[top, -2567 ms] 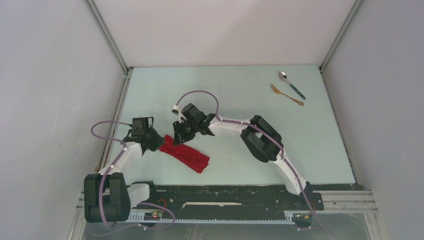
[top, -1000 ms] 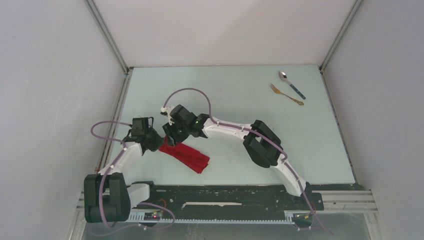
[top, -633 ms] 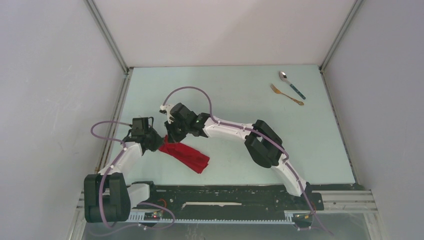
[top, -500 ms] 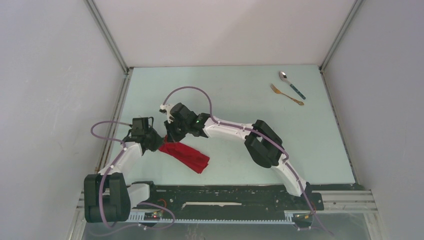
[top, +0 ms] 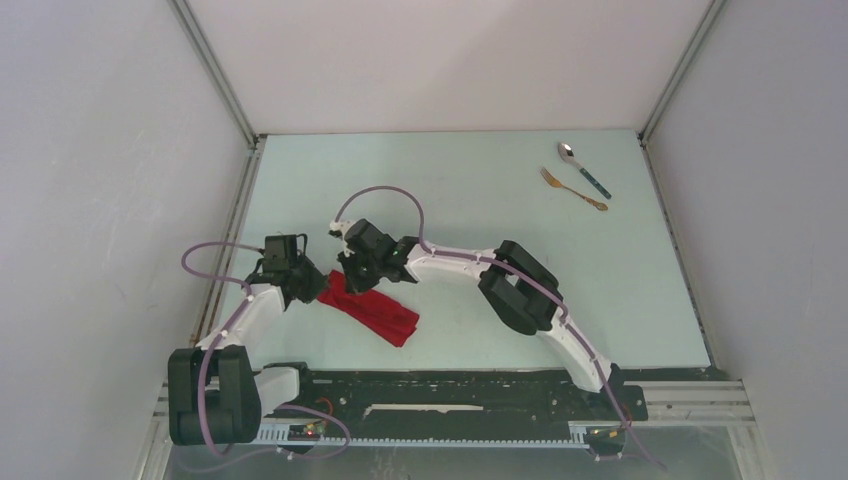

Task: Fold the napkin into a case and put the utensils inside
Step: Stuff the top corner of the smaller-rectangle-folded napkin into the folded napkin.

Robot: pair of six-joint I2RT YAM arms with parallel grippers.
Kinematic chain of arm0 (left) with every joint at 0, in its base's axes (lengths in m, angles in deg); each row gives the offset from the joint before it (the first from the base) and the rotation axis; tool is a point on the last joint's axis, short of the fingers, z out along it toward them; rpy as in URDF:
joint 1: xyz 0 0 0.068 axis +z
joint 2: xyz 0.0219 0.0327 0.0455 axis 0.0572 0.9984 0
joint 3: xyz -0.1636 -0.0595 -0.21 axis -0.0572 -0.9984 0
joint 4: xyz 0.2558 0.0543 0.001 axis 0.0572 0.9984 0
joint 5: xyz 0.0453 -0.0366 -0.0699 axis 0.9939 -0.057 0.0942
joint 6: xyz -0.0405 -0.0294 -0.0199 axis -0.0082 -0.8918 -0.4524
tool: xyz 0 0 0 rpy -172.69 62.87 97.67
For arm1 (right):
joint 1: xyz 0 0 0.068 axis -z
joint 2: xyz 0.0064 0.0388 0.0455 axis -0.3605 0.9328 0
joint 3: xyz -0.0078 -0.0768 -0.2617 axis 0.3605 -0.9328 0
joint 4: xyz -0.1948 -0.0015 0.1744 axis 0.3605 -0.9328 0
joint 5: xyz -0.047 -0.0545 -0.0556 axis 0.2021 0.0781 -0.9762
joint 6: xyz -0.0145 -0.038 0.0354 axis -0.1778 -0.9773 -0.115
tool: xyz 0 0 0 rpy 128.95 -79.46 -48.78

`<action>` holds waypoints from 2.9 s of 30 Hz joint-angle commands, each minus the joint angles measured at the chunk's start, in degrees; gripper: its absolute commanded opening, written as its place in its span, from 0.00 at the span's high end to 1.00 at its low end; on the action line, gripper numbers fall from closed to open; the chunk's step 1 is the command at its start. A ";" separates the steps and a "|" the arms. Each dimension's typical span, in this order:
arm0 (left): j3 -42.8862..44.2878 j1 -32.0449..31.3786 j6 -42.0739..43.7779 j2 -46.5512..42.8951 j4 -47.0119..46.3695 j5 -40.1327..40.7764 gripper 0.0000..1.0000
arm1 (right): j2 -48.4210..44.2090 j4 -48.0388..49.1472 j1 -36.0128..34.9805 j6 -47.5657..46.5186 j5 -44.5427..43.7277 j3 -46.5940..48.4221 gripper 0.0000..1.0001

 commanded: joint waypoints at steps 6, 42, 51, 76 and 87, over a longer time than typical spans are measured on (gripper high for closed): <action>-0.31 -0.27 -1.45 -0.59 -1.42 -0.72 1.00 | 6.18 9.07 -1.04 6.98 1.98 1.47 1.00; -4.73 5.69 -3.70 -11.79 2.56 -2.85 0.96 | 8.65 25.40 3.06 22.22 11.61 -7.29 1.00; -4.45 5.67 -3.07 -3.10 -5.32 -6.92 1.00 | 8.65 24.59 2.54 21.52 11.32 -6.48 1.00; -4.79 5.64 -2.52 -7.61 -2.93 -5.65 0.88 | 1.91 11.98 1.96 12.45 14.29 -0.38 1.00; -4.93 5.57 -1.73 -10.10 -0.02 -4.01 0.85 | -3.32 9.24 3.68 9.96 12.58 -3.59 0.95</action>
